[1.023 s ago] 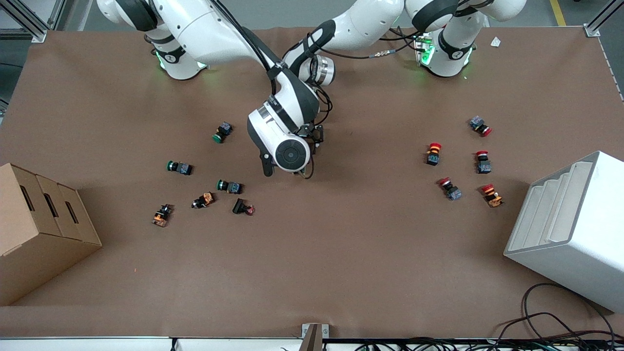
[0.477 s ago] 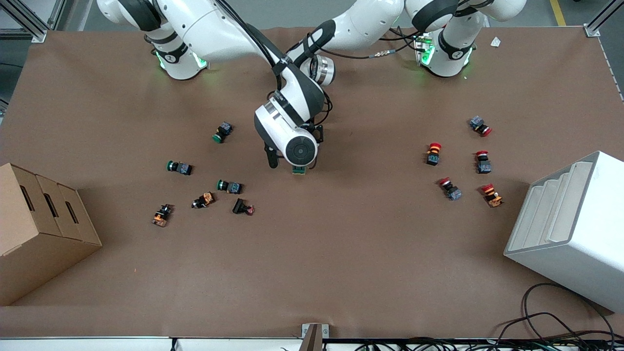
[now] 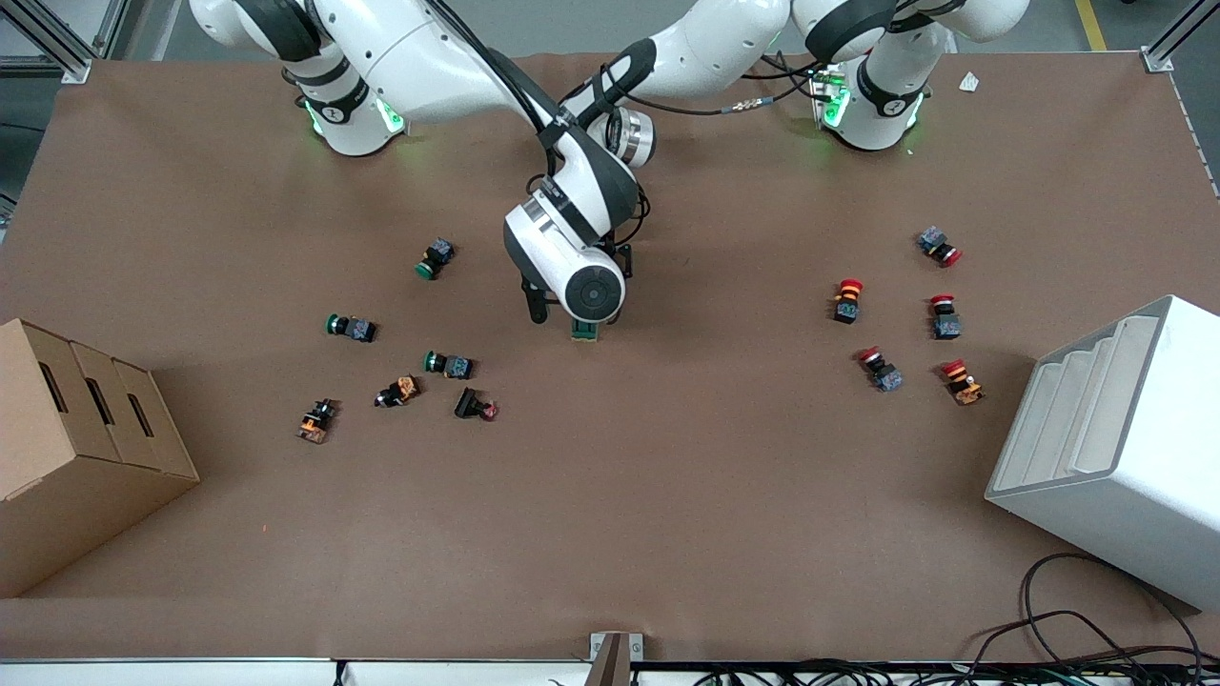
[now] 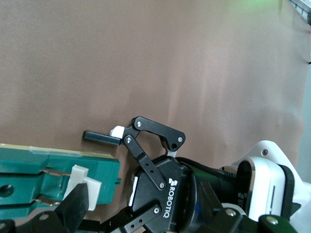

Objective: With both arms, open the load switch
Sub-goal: 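Press the white lever down into the switch with the right gripper, then lift the right gripper away from the closed switch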

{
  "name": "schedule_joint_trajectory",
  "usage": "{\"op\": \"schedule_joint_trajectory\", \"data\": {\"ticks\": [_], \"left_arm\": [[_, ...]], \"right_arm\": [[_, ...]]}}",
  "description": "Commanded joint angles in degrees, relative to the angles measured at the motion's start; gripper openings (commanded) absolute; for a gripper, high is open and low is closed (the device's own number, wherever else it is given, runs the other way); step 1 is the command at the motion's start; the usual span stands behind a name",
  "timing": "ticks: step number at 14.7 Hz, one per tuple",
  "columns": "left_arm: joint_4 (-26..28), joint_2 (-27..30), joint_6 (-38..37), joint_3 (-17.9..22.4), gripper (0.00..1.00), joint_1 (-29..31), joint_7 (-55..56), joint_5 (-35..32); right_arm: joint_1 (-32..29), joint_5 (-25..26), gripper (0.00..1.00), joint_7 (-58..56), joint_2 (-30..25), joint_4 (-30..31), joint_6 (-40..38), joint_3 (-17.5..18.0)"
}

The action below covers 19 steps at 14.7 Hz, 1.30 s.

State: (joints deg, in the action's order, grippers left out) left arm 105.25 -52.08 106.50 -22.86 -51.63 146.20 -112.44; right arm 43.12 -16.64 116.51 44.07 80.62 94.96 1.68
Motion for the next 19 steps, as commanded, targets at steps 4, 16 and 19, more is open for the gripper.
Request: {"op": "schedule_joint_trajectory", "data": {"ticks": [4, 16, 19], "left_arm": [[0.0, -3.1, 1.1, 0.4, 0.99, 0.0, 0.3, 0.2], [0.1, -3.0, 1.1, 0.4, 0.99, 0.0, 0.3, 0.2], [0.1, -2.3, 1.2, 0.2, 0.98, 0.0, -0.3, 0.6]], "right_arm": [[0.9, -0.4, 1.0, 0.2, 1.2, 1.5, 2.9, -0.2], [-14.9, 4.8, 1.0, -32.0, -4.8, -8.4, -10.2, -0.6], [-20.7, 7.8, 1.0, -50.9, -9.7, -7.9, -10.5, -0.7]]}}
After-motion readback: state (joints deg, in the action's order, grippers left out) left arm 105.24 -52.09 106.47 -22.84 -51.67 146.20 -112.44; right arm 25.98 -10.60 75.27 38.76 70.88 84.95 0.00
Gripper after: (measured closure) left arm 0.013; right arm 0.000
